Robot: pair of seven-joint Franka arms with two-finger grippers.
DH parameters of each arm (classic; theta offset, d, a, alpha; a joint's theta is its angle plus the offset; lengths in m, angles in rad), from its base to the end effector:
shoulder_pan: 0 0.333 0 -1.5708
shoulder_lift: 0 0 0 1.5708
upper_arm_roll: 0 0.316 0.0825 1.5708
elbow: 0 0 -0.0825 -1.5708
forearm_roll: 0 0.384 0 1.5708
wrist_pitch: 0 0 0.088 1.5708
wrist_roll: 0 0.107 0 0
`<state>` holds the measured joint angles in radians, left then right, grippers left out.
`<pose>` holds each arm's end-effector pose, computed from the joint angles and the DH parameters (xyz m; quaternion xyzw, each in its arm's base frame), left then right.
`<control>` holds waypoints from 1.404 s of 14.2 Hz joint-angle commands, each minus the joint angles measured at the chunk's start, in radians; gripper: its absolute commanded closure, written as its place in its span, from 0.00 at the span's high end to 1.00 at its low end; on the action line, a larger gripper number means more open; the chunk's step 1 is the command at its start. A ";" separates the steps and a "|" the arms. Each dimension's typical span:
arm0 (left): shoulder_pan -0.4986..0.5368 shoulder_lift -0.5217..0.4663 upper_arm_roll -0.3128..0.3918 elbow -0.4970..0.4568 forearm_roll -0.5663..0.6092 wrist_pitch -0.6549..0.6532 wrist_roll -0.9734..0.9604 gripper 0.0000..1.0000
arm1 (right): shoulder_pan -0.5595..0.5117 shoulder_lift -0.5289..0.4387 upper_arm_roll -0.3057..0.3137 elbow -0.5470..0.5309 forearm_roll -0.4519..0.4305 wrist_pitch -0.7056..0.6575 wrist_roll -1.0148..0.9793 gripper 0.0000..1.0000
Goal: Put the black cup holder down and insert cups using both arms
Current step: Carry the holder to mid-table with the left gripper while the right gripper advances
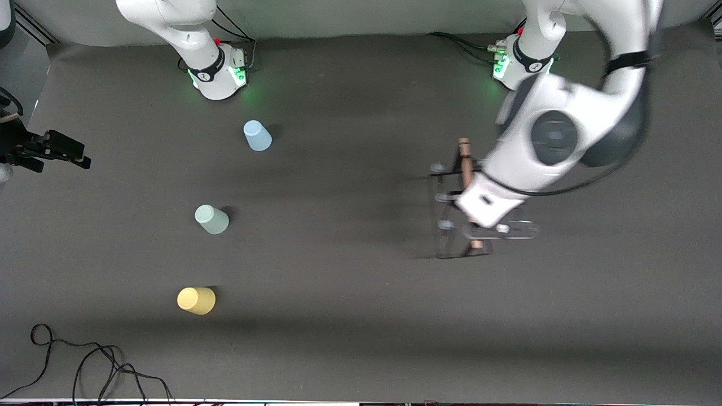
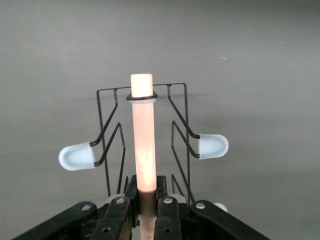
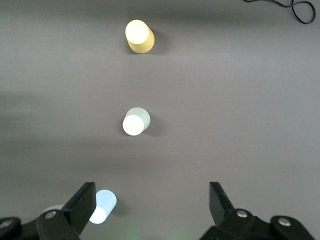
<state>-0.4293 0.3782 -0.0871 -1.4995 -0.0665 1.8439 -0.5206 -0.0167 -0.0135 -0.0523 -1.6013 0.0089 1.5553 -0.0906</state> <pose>0.5827 -0.3279 0.4501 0.9986 0.0144 -0.0379 0.0336 0.5468 -0.0370 0.6162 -0.9998 -0.0108 0.0158 0.0061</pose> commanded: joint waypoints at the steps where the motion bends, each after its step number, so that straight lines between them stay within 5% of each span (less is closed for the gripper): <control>1: -0.123 0.135 0.020 0.169 -0.003 -0.028 -0.132 0.00 | 0.006 0.004 -0.001 0.006 0.006 -0.005 0.017 1.00; 6: -0.282 0.260 0.023 0.272 0.007 0.032 -0.314 0.00 | 0.012 -0.011 -0.001 -0.037 0.010 0.005 0.018 1.00; 13: -0.397 0.336 0.024 0.269 0.033 0.170 -0.424 0.00 | 0.119 -0.285 0.005 -0.432 0.010 0.152 0.113 1.00; 14: -0.399 0.344 0.024 0.269 0.036 0.185 -0.427 0.59 | 0.133 -0.318 0.005 -0.483 0.008 0.173 0.115 1.00; 15: -0.410 0.353 0.023 0.266 0.074 0.204 -0.430 0.99 | 0.136 -0.350 0.005 -0.527 0.005 0.193 0.115 1.00; 20: -0.402 0.320 0.030 0.272 0.089 0.172 -0.430 1.00 | 0.135 -0.338 0.003 -0.679 0.002 0.365 0.114 1.00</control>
<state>-0.8240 0.7185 -0.0772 -1.2616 0.0049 2.0602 -0.9272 0.1113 -0.3507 -0.0445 -2.1949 0.0089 1.8187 0.0022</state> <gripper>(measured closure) 0.260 0.000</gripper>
